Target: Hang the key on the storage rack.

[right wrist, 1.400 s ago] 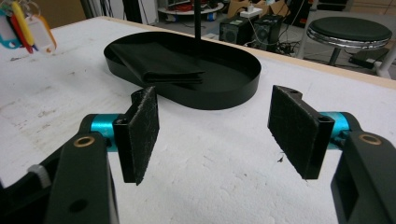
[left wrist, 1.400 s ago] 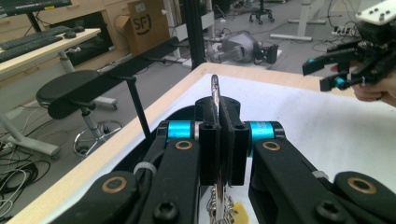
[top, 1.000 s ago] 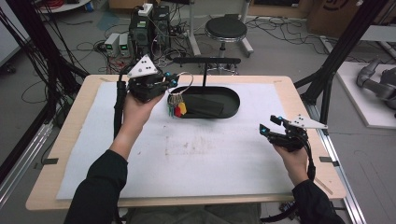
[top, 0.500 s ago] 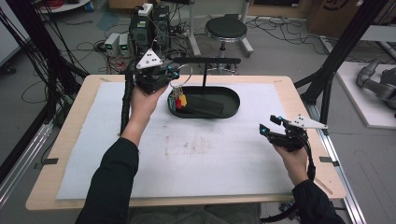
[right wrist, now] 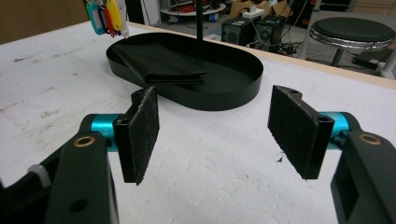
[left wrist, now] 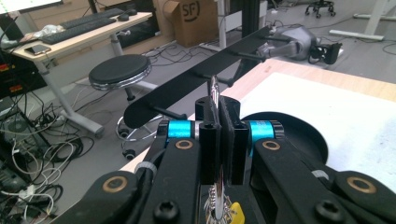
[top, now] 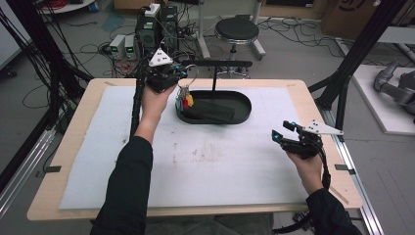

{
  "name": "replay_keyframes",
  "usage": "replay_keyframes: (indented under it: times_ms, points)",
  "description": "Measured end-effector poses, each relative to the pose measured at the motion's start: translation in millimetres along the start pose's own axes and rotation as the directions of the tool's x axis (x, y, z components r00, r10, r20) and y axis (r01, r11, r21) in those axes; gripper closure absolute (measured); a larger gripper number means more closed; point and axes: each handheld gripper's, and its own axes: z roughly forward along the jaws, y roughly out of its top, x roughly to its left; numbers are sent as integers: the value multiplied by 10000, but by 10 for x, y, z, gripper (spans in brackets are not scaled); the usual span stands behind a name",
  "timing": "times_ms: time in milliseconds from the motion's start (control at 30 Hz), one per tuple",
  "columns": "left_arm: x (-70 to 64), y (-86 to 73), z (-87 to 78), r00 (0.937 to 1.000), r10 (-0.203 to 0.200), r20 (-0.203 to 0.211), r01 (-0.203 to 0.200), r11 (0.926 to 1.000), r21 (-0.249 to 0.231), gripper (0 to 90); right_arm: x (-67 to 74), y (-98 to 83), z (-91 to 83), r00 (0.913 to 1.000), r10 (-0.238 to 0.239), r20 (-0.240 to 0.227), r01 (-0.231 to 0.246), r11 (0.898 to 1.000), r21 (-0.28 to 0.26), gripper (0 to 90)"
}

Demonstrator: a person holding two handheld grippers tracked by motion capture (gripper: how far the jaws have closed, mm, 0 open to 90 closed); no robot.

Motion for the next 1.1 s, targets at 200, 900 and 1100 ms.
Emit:
replay_keyframes:
  times_ms: [200, 900, 1100]
  points:
    - [29, -41, 69, 9999, -5, -128, 6, 10000, 44, 866, -5, -1, -2, 10000, 38, -29, -38, 10000, -13, 344]
    - [154, -199, 217, 9966, -521, -641, 547, 9977, 389, 864, -4, -3, 1, 10000, 42, -55, -42, 10000, -10, 344]
    - [178, -245, 227, 9952, -671, -712, 697, 9970, 347, 862, -13, -3, 1, 10000, 22, -29, -22, 10000, -47, 344]
